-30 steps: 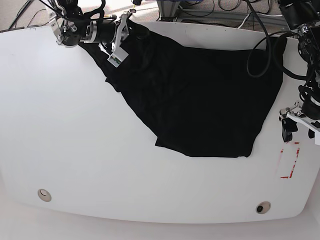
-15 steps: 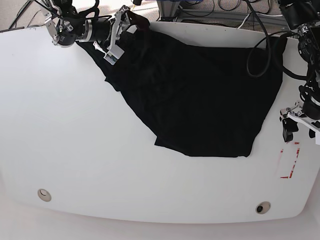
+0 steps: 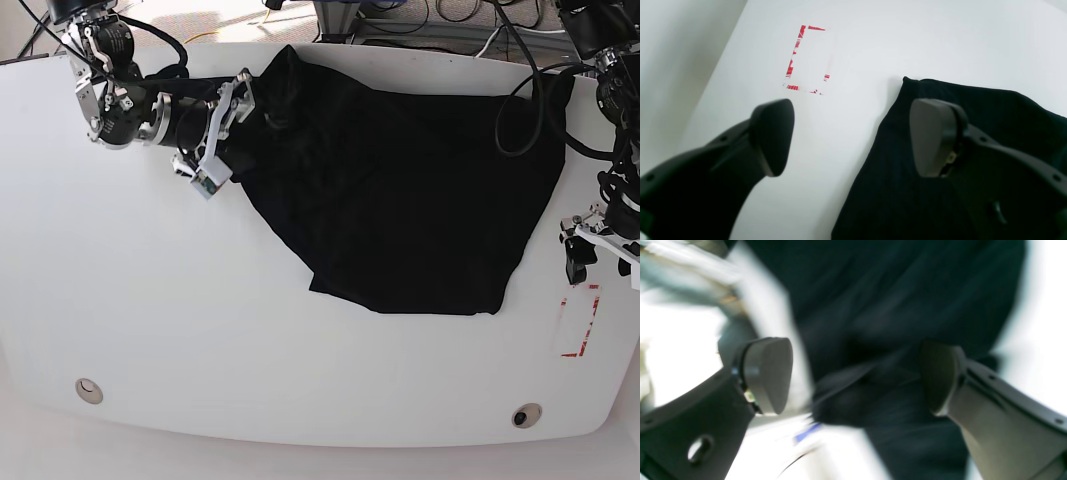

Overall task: Layout the t-shirt on the table in an organized manner, then fold the t-shirt properly
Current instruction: 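Drag the held edge with the right gripper back across the table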

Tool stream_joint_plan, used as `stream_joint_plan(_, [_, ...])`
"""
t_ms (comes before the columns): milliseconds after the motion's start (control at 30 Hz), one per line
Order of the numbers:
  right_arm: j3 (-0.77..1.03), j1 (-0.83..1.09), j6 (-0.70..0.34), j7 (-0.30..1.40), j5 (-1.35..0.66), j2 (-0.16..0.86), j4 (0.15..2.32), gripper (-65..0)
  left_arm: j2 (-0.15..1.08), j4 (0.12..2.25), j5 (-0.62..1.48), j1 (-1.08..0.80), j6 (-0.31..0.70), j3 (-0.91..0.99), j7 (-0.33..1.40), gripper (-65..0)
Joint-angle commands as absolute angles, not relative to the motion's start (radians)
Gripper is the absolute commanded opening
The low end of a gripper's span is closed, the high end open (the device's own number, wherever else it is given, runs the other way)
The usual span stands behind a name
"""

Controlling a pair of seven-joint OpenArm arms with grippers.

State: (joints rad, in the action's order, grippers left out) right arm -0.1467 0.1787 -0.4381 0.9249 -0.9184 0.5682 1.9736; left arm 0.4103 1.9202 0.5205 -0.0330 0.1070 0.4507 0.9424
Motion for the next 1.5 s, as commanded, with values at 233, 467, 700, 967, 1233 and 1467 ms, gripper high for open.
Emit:
stream_joint_plan(233, [-0.142,-0.067,-0.449,0.914,-0.662,0.395,1.808,-8.1,0.429,1.936,0.526,-0.021,0.108,0.456,0.915,-13.6])
stream_joint_plan(467, [-0.143,-0.157,-0.490,0.912,-0.501,0.309,1.689,-8.1,0.429,1.937,0.526,-0.022,0.108,0.456,0.915,-13.6])
stream_joint_plan(700, [-0.142,-0.176,-0.550,0.851,-0.357,0.269,1.595,-8.1,0.429,1.937,0.527,-0.022,0.108,0.456,0.915,-13.6])
stream_joint_plan(967, [-0.142,-0.136,-0.562,0.756,-0.325,0.272,1.511,-8.1,0.429,1.937,0.527,-0.021,0.108,0.456,0.915,-13.6])
stream_joint_plan(1233, [-0.142,-0.077,-0.562,0.736,-0.323,0.277,1.504,-8.2,0.429,1.937,0.527,-0.021,0.108,0.456,0.915,-13.6])
stream_joint_plan(1467, [-0.142,-0.025,-0.562,0.677,-0.323,0.277,1.498,-17.6,0.429,1.937,0.527,-0.021,0.108,0.456,0.915,-13.6])
